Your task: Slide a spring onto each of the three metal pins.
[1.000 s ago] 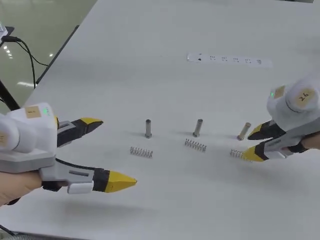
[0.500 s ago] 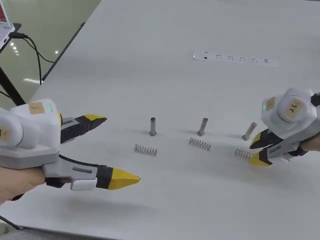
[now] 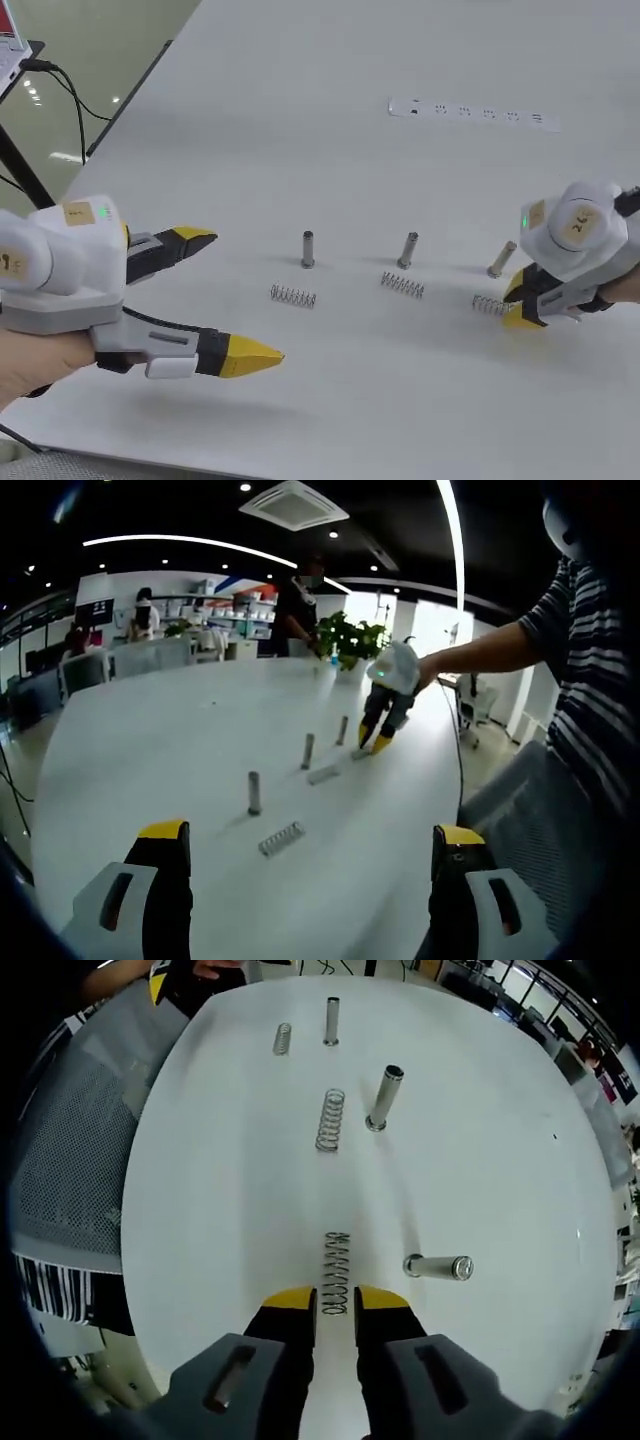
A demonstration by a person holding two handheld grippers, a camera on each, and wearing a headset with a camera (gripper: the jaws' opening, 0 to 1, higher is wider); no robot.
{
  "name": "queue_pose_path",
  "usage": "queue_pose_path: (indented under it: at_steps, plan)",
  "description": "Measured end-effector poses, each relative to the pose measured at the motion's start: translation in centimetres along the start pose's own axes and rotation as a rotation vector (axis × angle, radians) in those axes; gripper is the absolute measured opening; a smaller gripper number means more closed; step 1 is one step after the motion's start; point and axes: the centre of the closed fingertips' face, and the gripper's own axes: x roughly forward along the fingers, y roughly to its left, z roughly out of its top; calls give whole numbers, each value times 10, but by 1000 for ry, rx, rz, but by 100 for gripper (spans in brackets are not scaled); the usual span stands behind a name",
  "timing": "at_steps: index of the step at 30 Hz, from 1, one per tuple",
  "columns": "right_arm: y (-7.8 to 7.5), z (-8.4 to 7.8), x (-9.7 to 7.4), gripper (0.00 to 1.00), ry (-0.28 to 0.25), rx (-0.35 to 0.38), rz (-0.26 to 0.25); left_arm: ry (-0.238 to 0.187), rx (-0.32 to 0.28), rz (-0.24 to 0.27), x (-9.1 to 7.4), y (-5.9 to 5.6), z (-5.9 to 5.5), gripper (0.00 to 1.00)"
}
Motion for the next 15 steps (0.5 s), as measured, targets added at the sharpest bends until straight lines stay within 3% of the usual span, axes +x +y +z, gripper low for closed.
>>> queue_pose_path:
  at_steps: [5,15]
  plan:
    - [2,-3,3,9,7,5,5,0,2,-6,1,-2,1,98]
    - [8,4,-6,8,-32,10,-9,6,5,-26,7,-9,1,98]
